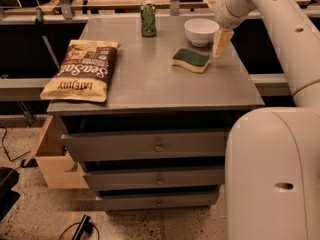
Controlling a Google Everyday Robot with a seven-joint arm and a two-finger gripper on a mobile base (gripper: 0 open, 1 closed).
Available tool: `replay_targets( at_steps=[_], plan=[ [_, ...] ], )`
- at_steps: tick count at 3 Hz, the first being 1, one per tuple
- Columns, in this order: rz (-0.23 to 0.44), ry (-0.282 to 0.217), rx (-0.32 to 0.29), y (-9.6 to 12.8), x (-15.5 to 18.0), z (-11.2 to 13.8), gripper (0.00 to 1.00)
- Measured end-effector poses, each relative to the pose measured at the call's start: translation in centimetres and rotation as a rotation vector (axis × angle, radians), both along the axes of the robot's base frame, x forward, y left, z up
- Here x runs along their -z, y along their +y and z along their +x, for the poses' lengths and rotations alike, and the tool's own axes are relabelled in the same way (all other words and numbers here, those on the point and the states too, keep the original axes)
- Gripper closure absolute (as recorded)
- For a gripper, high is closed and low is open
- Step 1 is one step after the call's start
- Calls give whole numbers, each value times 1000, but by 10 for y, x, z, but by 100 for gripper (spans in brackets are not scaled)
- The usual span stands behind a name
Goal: Move white bowl near brown chip bag
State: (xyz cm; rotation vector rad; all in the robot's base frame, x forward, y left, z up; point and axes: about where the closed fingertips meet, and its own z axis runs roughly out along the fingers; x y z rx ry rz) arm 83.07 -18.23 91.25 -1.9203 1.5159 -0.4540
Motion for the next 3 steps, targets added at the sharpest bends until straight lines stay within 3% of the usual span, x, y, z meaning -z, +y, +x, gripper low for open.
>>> replay_targets(
  at_steps=[1, 3],
  plan=[
    [-21, -6, -1, -5, 3, 9, 0],
    [12, -48, 65, -16, 6, 32, 0]
  ],
)
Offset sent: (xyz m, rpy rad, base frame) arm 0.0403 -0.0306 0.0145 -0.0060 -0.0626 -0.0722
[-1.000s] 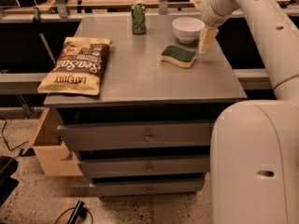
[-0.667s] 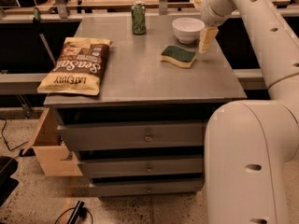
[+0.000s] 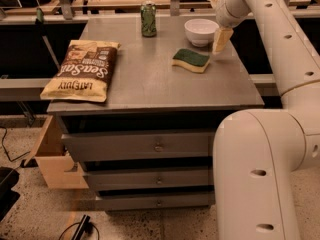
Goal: Move white bowl near brown chip bag
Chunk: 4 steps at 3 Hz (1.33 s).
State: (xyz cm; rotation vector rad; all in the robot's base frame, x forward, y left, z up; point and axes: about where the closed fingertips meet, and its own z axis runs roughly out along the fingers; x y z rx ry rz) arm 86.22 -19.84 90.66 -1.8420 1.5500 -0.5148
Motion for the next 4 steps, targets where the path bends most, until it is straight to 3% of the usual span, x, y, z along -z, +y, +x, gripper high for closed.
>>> replay_targets(
  at_steps=[2, 3, 4],
  plan=[
    [46, 26, 49, -4, 30, 15, 0],
    [47, 26, 49, -4, 25, 15, 18],
    [47, 26, 49, -3, 25, 14, 42]
  ],
)
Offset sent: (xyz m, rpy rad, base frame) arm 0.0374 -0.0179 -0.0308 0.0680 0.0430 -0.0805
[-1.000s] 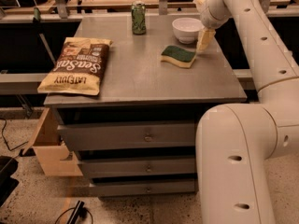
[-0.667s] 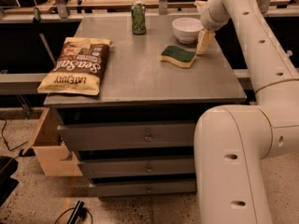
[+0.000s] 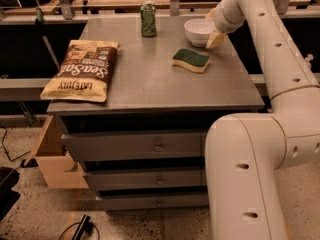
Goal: Move white bowl near brown chip bag
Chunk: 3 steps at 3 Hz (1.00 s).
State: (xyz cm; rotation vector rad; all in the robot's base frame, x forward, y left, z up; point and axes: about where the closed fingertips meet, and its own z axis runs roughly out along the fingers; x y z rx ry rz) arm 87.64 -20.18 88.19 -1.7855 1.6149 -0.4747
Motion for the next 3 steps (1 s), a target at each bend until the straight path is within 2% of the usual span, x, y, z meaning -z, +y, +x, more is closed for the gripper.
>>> replay_targets(
  at_steps=[2, 3],
  plan=[
    [0, 11, -5, 4, 9, 2, 88],
    [0, 16, -7, 6, 13, 3, 100]
  ],
)
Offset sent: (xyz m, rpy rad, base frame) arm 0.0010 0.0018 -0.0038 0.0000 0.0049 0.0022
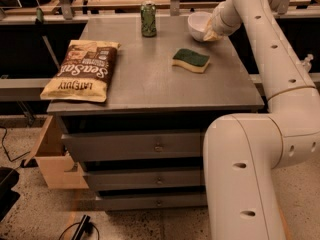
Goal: Move white bowl near brown chip bag
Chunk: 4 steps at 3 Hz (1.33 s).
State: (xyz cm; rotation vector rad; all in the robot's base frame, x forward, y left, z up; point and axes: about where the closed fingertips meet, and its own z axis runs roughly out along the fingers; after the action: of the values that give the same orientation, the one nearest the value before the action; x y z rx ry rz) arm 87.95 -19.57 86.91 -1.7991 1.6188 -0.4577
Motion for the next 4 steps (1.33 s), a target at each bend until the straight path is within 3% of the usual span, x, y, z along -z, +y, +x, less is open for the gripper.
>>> replay_targets(
  at_steps=[2, 4],
  plan=[
    [-14, -12, -16, 9, -4, 3, 100],
    [-130, -116, -89, 26, -64, 2, 100]
  ],
)
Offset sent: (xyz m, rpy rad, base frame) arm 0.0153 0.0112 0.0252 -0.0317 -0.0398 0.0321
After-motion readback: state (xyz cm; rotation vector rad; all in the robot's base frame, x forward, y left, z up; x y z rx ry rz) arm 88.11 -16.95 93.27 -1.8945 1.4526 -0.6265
